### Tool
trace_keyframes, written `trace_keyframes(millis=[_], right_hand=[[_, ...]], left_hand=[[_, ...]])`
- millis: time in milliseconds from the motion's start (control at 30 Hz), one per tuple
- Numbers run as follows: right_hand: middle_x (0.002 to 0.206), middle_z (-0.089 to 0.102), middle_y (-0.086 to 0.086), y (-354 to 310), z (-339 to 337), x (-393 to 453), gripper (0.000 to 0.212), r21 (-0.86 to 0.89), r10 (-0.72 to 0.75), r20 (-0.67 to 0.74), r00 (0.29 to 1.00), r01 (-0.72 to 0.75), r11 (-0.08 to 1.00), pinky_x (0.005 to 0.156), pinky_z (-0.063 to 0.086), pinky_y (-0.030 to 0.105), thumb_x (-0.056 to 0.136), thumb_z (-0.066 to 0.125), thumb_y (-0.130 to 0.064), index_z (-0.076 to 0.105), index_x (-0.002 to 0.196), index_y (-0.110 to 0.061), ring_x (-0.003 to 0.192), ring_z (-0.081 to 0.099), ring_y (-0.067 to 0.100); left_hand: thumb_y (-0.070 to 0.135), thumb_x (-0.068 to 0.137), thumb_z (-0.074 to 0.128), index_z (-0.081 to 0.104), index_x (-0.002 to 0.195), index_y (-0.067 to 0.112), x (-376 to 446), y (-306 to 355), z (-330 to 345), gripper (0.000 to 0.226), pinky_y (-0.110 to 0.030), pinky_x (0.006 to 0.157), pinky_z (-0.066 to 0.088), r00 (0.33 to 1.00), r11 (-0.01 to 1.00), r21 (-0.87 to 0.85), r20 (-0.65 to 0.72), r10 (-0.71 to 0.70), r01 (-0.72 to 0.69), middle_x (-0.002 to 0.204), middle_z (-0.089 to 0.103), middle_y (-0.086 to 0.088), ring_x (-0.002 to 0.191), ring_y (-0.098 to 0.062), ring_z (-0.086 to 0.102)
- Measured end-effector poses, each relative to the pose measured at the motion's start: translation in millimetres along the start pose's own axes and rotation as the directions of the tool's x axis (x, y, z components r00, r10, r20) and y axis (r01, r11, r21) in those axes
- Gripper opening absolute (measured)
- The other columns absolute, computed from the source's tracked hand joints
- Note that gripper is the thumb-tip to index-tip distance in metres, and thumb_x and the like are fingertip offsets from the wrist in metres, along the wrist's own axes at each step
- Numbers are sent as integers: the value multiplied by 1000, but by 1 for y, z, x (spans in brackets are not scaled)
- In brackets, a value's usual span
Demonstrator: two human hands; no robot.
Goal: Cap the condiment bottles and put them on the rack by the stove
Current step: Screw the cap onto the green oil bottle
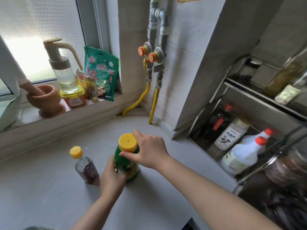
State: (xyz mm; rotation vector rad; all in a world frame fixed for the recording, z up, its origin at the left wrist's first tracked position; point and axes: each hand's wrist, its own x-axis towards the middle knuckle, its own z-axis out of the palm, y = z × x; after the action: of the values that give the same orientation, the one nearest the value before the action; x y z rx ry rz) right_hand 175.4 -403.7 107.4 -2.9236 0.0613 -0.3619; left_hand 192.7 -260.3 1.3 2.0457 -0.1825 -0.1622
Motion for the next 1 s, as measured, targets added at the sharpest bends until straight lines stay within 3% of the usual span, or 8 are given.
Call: trace_keyframes(millis=[100,233,367,433,533,667,800,1000], right_hand=[[99,61,-2,14,-13,-16,60,220,213,11,977,-210,953,68,42,32,69,60,-71,46,101,-22,91,58,22],[113,49,-7,67,-25,-40,65,481,417,0,909,-365,797,85,47,31,66,67,-65,47,118,-32,103,52,12],[119,58,-11,132,-49,-62,74,768,469,165,868,-411,492,98,45,28,58,85,-44,48,121,-33,113,54,8],[112,64,-10,161,-66,-70,65,778,470,221,855,-445,443,95,48,24,61,86,-25,53,118,-25,107,59,7],[103,64,-17,199,-82,-77,62,724,535,165,829,-470,505,83,49,13,59,88,-20,56,111,-26,92,59,-10],[105,66,-10,241,-79,-74,67,705,703,-17,711,-491,513,87,48,27,53,91,-29,58,111,-23,99,61,9],[118,62,0,263,-68,-64,76,668,832,-141,536,-569,479,91,43,30,57,88,-34,53,122,-17,111,55,21],[132,53,3,284,-41,-51,83,695,886,-101,453,-605,389,97,39,37,62,84,-38,44,133,-18,124,47,24]], left_hand=[[18,72,69,40,92,61,-6,16,16,56,-41,73,53,999,999,50,28,16,-17,84,61,16,90,-23,64],[40,66,76,51,101,44,-7,58,50,44,-37,71,51,988,989,89,103,113,-122,93,64,14,90,-16,61],[49,57,73,55,109,43,10,100,94,56,-40,79,55,917,979,-71,343,203,-190,99,68,18,95,-7,63],[44,56,74,54,115,42,24,120,120,62,-40,84,54,857,969,-97,452,247,-228,103,68,16,99,-7,63],[28,61,80,54,120,29,42,153,164,65,-36,87,52,772,943,-107,550,320,-315,107,68,7,99,-13,63],[19,71,78,45,134,23,59,188,217,71,-6,79,41,746,938,-100,580,326,-333,117,64,4,104,-12,59],[27,86,65,24,147,23,63,201,268,73,-30,97,43,784,960,1,578,227,-280,134,56,-6,121,-23,54],[26,94,51,11,150,23,74,195,297,69,-33,102,39,793,987,61,603,83,-150,143,47,-8,128,-26,47]])
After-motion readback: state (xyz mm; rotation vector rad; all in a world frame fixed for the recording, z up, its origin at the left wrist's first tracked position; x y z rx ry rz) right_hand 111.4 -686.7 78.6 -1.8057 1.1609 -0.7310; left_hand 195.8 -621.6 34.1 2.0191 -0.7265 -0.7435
